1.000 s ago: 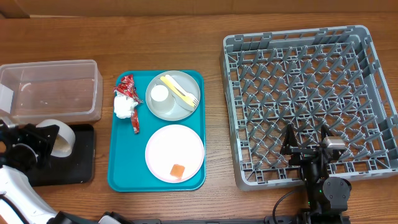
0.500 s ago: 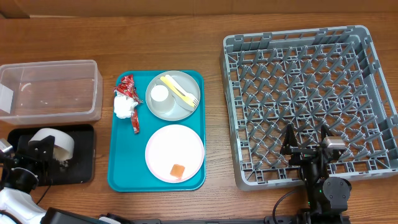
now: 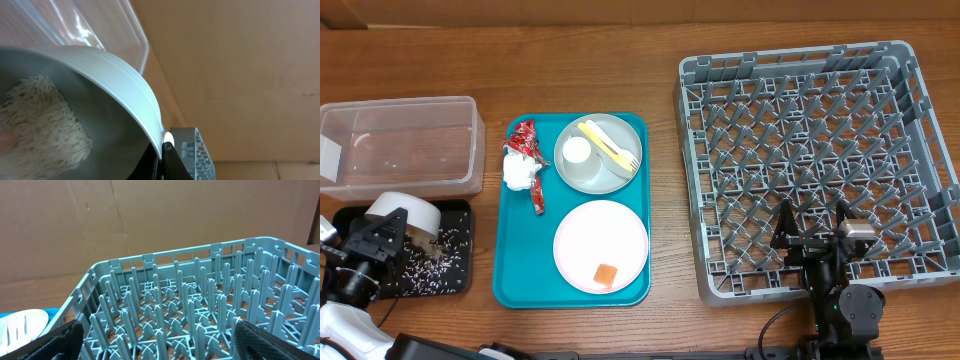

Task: Sort waste into correct bins and load items into the dishwasher rack
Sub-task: 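Tilt the bowl with the left gripper to pour rice onto black tray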

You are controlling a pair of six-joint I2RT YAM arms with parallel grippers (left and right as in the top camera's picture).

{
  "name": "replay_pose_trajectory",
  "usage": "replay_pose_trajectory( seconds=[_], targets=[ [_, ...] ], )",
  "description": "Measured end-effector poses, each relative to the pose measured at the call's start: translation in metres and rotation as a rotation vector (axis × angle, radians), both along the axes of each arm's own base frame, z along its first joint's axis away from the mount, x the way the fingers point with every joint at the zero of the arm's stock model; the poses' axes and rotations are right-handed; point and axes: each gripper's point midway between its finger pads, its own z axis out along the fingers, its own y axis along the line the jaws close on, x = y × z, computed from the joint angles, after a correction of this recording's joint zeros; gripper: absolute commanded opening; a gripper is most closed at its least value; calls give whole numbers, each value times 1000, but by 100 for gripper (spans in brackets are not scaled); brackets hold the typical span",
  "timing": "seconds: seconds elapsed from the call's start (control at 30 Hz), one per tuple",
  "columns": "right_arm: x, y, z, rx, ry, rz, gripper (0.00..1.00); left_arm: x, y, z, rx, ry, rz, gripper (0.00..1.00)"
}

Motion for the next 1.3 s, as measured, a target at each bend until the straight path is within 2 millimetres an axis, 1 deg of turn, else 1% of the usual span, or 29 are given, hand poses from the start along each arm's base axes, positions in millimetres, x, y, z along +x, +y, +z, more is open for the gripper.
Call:
replay_pose_trajectory(
  seconds=[0.33, 0.53, 0.73, 0.9, 1.13, 1.3],
  targets=[
    [0, 0, 0, 0, 0, 0, 100, 1, -6, 10, -18, -59, -30, 4],
    [0, 0, 0, 0, 0, 0, 100, 1, -6, 12, -14, -70, -36, 4],
    [0, 0, 0, 0, 0, 0, 100, -3, -2, 14, -7, -86, -22, 4],
    [0, 0, 0, 0, 0, 0, 100, -6, 0, 20, -9, -141, -31, 4],
    [0, 0, 0, 0, 0, 0, 100, -5, 3, 14, -56, -182, -46, 4],
    [0, 0, 0, 0, 0, 0, 100, -5, 3, 15, -59, -201, -54, 4]
  ],
)
